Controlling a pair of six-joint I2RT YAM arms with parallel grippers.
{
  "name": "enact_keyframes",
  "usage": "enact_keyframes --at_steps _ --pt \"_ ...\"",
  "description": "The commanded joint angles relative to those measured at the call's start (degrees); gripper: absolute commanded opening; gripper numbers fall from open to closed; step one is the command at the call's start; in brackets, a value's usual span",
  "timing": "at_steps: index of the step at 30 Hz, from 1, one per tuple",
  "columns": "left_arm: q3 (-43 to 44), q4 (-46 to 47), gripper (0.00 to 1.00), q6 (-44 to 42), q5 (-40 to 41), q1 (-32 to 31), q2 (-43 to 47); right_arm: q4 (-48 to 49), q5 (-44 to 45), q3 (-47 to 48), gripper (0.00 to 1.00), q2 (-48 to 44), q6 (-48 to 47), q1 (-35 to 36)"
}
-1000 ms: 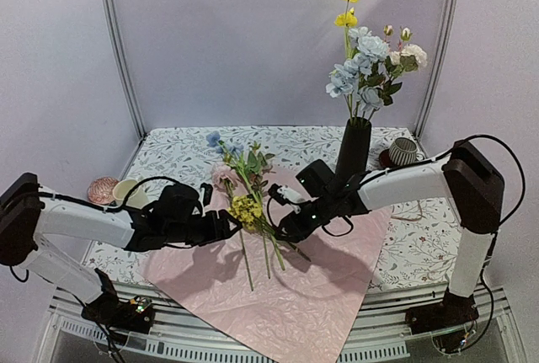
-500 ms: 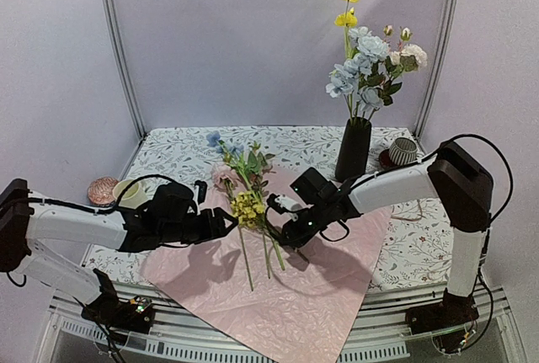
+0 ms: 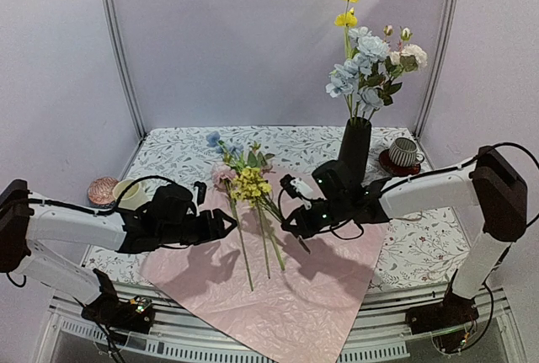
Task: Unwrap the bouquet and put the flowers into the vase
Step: Adjust the fake flower on the flattened wrapping paper.
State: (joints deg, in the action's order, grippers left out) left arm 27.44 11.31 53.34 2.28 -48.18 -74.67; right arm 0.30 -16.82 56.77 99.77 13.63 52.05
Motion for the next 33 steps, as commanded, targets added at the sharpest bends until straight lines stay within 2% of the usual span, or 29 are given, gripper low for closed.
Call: enact_keyframes --at_steps 1,10,12,14,16,25,30,33 --pt "-0.4 1.45 0.7 -0.36 -0.22 0.41 -1.24 5.33 5.8 -3.71 0.08 -2.88 6.78 -1.43" --pt "1.52 1.18 0.69 0.72 -1.39 0.26 -5.51 5.31 6.32 -4.65 0.15 1.26 11.41 -1.56" --pt "1.96 1.17 0.69 0.83 -1.54 0.19 -6.24 5.14 6.14 -4.57 0.21 1.96 11.59 -1.6" --pt "2.24 1.32 0.69 0.89 -1.54 -0.07 -6.85 5.05 6.03 -4.64 0.38 2.1 11.32 -1.58" --pt "2.8 1.2 0.69 0.6 -1.56 -0.25 -7.4 4.59 6.05 -4.51 0.45 1.62 10.92 -1.56" --pt "6.08 -1.89 0.69 -0.55 -0.28 -1.08 -9.01 0.97 11.71 -4.04 0.55 -5.48 6.73 -1.57" --pt "8.61 -3.58 0.69 0.89 1.9 -2.37 -10.81 1.89 14.89 -4.87 0.57 -10.58 4.09 -1.58" --pt "10.65 -6.91 0.66 3.23 4.65 -3.1 -12.26 4.36 17.09 -6.76 0.63 -14.05 3.48 -1.67"
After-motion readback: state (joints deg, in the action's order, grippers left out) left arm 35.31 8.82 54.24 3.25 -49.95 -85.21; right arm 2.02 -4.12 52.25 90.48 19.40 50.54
